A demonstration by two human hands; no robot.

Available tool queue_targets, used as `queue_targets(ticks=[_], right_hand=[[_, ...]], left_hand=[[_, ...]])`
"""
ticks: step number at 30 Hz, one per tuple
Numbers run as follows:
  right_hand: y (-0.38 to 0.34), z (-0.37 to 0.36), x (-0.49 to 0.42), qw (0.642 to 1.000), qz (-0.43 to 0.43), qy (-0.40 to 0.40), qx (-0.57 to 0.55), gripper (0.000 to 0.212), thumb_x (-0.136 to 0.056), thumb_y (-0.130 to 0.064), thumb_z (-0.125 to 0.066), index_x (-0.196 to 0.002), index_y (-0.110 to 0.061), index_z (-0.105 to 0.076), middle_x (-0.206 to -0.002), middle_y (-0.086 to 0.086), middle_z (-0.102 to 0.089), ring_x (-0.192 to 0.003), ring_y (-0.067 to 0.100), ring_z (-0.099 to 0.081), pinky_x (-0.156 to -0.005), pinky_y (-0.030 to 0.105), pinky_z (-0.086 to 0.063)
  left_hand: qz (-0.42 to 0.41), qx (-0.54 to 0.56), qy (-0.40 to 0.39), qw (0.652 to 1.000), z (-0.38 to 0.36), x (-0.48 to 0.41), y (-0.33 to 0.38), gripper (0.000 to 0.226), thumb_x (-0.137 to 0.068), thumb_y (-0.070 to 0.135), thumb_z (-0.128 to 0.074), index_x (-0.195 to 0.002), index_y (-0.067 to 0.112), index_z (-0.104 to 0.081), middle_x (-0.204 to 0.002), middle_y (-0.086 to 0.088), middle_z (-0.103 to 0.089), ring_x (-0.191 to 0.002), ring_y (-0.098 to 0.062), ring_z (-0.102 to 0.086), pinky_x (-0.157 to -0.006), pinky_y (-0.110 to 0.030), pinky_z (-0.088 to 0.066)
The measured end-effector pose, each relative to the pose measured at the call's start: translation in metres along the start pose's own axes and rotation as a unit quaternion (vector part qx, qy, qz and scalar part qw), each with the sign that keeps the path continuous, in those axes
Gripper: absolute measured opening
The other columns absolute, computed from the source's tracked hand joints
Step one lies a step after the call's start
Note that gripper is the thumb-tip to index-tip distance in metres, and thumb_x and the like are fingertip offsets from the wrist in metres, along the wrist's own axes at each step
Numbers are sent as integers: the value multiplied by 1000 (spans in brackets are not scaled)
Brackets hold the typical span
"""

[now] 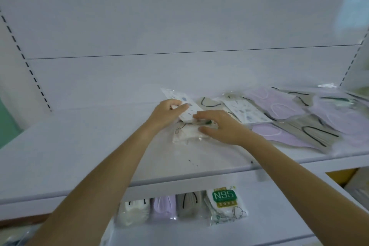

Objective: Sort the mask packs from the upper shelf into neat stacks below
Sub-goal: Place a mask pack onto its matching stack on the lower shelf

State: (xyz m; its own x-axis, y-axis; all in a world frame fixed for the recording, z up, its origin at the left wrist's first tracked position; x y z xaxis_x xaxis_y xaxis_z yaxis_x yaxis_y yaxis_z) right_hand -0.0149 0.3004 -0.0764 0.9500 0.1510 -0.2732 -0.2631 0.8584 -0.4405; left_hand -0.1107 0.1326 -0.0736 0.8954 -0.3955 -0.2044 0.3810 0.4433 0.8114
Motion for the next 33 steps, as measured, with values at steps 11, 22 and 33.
queue_targets(ticks=[11,22,33], right_hand=[[72,36,9,957,-283,55,38,33,-89,-29,-50,-118,-14,-59,-116,8,-61,-101,26,-56,-77,29,-40],[22,37,-34,965,-119,129,-194,23,-94,-24,-48,-96,-8,-64,-87,4,-66,-74,14,-60,-68,24,-45],[28,2,-52,963,-196,-137,125,58,-94,-52,-30,-135,-12,-40,-147,13,-31,-132,37,-29,-107,50,-21]], left_hand=[[2,-9,101,995,-12,-23,17,47,-87,-2,-48,-130,15,-51,-137,-3,-47,-115,-30,-53,-80,-19,-42],[70,153,38,985,-28,-25,18,37,-92,49,-48,-104,18,-65,-107,-2,-66,-99,-22,-62,-88,-35,-47],[71,141,374,914,32,-19,-6,68,-85,-10,-41,-146,17,-28,-149,2,-32,-136,-13,-31,-110,-22,-26]])
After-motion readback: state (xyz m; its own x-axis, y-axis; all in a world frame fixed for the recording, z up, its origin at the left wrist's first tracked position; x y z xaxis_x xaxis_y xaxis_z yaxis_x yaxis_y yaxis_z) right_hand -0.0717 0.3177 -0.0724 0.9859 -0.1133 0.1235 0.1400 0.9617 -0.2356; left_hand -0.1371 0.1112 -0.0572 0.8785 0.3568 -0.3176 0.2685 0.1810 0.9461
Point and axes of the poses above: each hand's wrist, its own x-axis away from the middle knuckle, its own z-axis out of the back of the hand, y = z × x, the point moved 1 cm from there along -x, towards the middle knuckle
